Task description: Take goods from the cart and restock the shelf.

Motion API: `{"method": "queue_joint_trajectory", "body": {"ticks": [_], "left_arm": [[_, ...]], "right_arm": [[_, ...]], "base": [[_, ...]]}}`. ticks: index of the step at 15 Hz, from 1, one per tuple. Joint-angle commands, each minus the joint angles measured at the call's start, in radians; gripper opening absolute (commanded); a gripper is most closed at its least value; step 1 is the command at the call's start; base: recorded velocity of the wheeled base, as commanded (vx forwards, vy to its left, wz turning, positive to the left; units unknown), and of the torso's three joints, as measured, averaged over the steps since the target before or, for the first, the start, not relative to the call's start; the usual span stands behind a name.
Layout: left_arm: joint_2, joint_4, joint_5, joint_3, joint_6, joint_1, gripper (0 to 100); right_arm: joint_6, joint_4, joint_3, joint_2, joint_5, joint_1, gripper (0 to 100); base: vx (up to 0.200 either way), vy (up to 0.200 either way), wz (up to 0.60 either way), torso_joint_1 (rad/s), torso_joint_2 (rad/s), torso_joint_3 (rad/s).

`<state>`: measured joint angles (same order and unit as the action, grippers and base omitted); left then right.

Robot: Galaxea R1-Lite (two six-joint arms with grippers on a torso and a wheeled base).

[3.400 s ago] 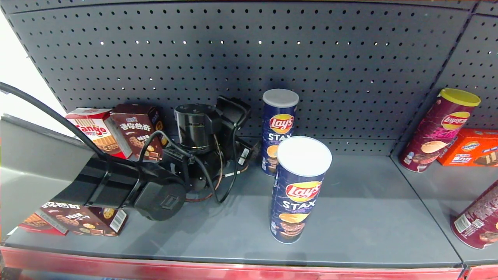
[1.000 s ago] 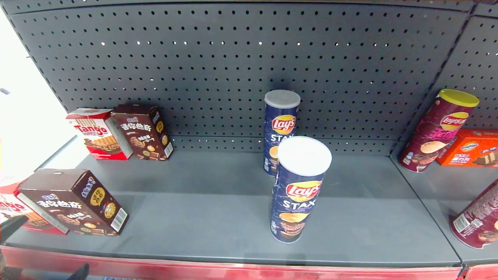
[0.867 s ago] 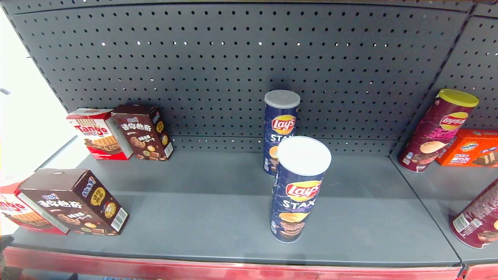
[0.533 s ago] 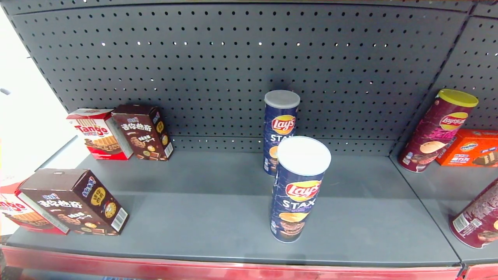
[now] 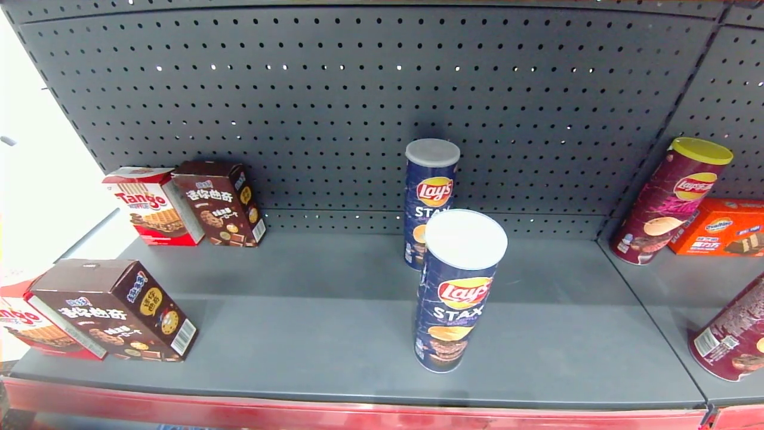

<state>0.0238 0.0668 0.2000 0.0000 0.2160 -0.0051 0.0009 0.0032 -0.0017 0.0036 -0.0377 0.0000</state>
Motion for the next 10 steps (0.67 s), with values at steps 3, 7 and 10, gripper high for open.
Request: {"method": "queue_joint_trajectory", "body": {"ticks": [3, 7, 10], "left_arm": [[-0.019, 0.002, -0.054, 0.000, 0.006, -0.001, 100], [-0.019, -0.027, -0.369, -0.008, -0.106, -0.001, 100], [-0.019, -0.085, -0.280, -0.029, -0.155, 0.002, 100]], "right_arm": [[-0.001, 0.000, 0.000, -0.001, -0.001, 0.000, 100], [-0.001, 0.000, 0.000, -0.001, -0.001, 0.000, 100], [-0.001, 0.000, 0.000, -0.001, -0.001, 0.000, 100]], "base": [[0.000, 0.000, 0.00, 0.000, 0.00, 0.000], [0.000, 0.000, 0.00, 0.000, 0.00, 0.000], [0.000, 0.000, 0.00, 0.000, 0.00, 0.000]]}}
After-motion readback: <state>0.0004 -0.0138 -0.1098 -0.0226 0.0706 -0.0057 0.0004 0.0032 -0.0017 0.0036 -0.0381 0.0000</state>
